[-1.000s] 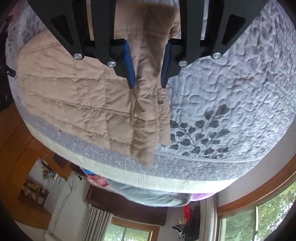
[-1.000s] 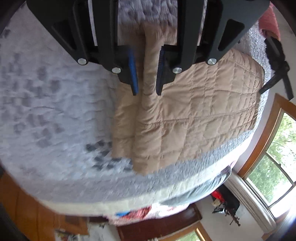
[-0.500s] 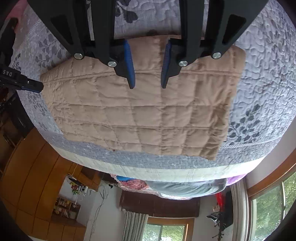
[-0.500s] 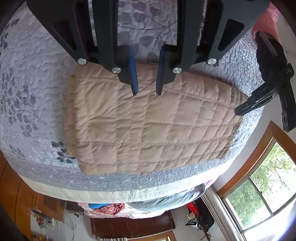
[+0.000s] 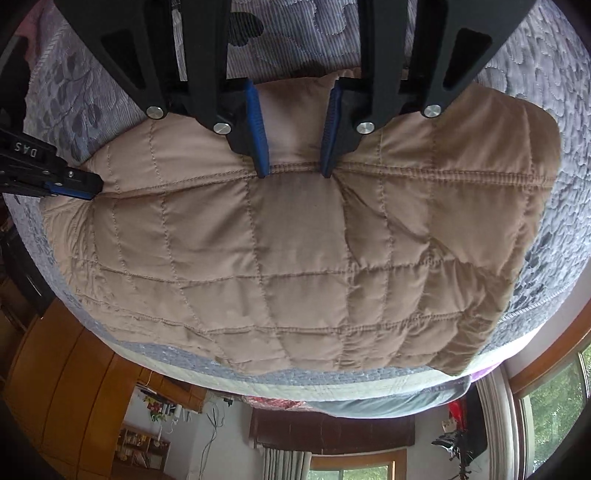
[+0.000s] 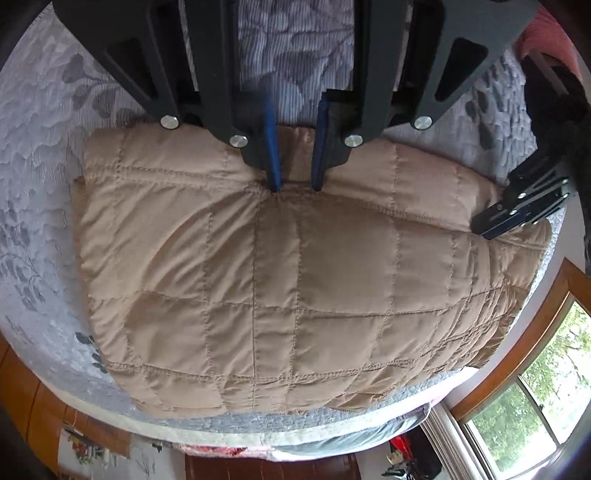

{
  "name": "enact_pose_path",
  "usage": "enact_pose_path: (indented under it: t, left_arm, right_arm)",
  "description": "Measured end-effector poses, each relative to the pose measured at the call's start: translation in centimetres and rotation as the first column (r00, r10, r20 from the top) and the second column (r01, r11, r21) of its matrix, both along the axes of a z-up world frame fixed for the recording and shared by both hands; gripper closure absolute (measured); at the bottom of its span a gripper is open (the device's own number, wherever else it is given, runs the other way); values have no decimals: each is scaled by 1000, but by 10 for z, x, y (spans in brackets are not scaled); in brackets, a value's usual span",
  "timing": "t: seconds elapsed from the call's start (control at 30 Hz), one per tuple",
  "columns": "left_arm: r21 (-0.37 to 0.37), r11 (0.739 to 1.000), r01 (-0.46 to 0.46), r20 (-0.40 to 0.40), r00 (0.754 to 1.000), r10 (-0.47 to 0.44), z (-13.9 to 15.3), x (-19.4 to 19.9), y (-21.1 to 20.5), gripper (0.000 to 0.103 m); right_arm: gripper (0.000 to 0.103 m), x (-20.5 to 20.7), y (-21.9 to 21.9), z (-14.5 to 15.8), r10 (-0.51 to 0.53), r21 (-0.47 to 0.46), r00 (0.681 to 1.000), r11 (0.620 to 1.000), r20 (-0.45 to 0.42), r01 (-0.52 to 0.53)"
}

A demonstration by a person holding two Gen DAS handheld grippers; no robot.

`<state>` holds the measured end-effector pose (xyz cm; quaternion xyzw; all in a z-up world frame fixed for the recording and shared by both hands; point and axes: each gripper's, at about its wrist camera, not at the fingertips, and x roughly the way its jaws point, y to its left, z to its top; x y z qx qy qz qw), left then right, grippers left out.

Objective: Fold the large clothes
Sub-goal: 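Release the hem with both tools and press the folded coat flat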

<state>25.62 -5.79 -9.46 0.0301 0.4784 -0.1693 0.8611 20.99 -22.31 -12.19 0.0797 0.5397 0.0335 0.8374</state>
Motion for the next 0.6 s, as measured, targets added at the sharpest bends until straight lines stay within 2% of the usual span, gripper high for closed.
enact_pose_path:
  t: [0.1,0.13,0.27,0.43,0.6]
  left_arm:
    - [-9,1000,-26,-11,1000,26,7,-2,4,73]
    - [-8,999,-33,-8,999,33,9,-4,5,73]
    - [20,999,-37,56,998,35,24,-21,6,73]
    - [51,998,-33,117,993,27,33,-31,10,71]
    - [48,998,-42,92,995,37,23,-23,19,71]
  right_arm:
    - [87,2,-2,4,-12,18,1000,1000,-2,12]
    - [83,0,-2,8,-11,26,1000,1000,4,11]
    - [83,-14,-10,29,-13,88,998,996,54,8]
    - [83,-23,-27,46,-41,58,995,998,95,36]
    - [85,-20,-46,33,-80,17,994,997,79,79]
